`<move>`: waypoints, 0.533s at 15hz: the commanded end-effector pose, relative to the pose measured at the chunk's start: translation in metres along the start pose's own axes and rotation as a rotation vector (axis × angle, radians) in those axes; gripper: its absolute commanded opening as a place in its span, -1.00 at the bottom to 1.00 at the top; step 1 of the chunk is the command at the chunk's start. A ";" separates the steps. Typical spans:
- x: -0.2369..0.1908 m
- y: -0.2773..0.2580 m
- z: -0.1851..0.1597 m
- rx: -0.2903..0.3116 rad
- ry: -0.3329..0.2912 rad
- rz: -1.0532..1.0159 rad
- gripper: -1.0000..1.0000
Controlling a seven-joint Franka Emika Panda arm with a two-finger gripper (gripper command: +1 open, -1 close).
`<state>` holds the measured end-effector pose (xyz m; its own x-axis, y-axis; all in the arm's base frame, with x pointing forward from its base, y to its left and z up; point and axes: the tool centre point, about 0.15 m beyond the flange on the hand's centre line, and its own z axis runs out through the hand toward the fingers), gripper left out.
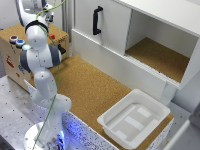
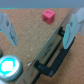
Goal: Turn off the green led light
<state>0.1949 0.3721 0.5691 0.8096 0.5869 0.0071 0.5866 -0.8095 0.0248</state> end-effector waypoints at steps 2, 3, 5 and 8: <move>-0.068 -0.057 0.018 0.081 0.152 -0.180 -1.00; -0.073 -0.066 0.021 0.120 0.143 -0.203 -1.00; -0.075 -0.073 0.027 0.133 0.133 -0.226 -1.00; -0.061 -0.075 0.040 0.117 0.097 -0.246 -1.00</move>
<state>0.1090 0.3915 0.5609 0.6835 0.7277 0.0571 0.7299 -0.6823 -0.0410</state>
